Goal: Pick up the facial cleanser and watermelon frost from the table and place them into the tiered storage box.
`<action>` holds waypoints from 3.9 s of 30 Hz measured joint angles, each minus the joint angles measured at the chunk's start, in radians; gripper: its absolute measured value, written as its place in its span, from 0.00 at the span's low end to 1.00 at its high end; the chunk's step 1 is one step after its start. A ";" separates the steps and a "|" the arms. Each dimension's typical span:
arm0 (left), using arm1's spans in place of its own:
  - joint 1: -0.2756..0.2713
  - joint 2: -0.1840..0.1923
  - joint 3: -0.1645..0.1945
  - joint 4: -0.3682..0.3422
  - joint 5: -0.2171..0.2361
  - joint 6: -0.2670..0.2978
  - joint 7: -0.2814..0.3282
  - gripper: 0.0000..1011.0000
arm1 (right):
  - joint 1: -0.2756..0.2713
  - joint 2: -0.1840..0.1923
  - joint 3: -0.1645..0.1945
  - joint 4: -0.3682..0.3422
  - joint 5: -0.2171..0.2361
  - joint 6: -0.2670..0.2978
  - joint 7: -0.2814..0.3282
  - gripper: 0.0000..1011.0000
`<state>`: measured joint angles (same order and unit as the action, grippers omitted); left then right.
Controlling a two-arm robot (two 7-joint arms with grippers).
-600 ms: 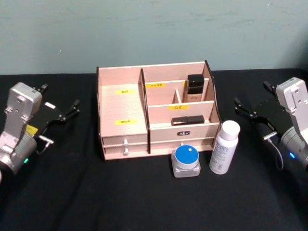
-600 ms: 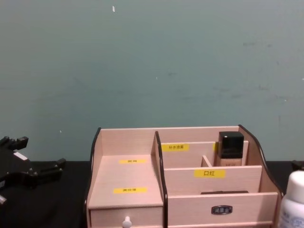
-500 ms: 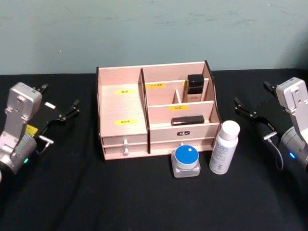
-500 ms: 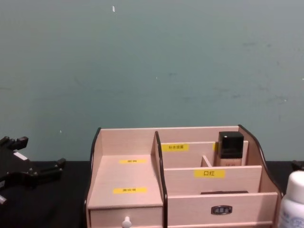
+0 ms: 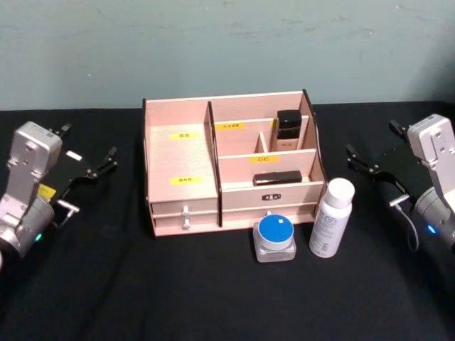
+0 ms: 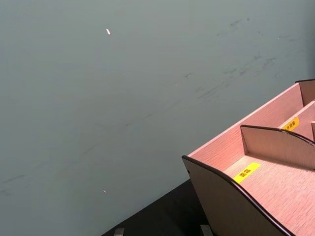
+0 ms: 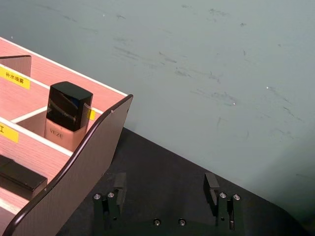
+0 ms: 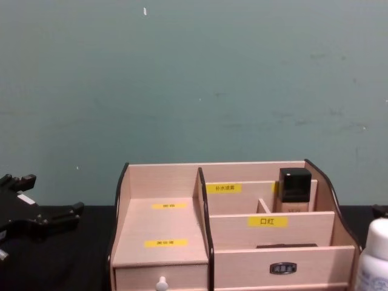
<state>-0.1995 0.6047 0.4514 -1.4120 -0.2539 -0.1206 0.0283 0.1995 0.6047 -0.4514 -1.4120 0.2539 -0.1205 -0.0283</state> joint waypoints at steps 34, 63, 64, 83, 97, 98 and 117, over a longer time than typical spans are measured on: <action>0.000 0.000 0.000 0.000 0.000 0.000 0.000 0.99 | -0.081 0.050 0.087 -0.148 0.067 0.019 0.065 0.99; 0.000 0.000 0.000 0.000 0.000 0.000 0.000 0.99 | -0.630 0.257 0.354 -0.642 0.221 0.035 0.177 0.99; 0.000 0.000 0.000 0.000 0.000 0.000 0.000 0.99 | -0.632 0.256 0.350 -0.641 0.221 0.040 0.180 0.99; 0.000 0.000 0.000 0.000 0.000 0.000 0.000 0.99 | -0.537 0.179 0.265 -0.525 0.191 0.157 0.228 0.99; 0.000 0.000 0.000 0.000 0.000 0.000 0.000 0.99 | -0.421 0.083 0.205 -0.438 0.125 0.167 0.262 0.99; 0.000 0.000 0.000 0.000 0.000 0.000 0.000 0.99 | -0.417 0.079 0.203 -0.435 0.123 0.167 0.263 0.99; 0.000 0.000 0.000 0.000 0.000 0.000 0.000 0.99 | -0.356 0.001 0.193 -0.375 0.073 0.176 0.299 0.99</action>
<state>-0.1995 0.6047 0.4514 -1.4120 -0.2539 -0.1206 0.0283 -0.1566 0.6061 -0.2589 -1.7870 0.3271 0.0557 0.2704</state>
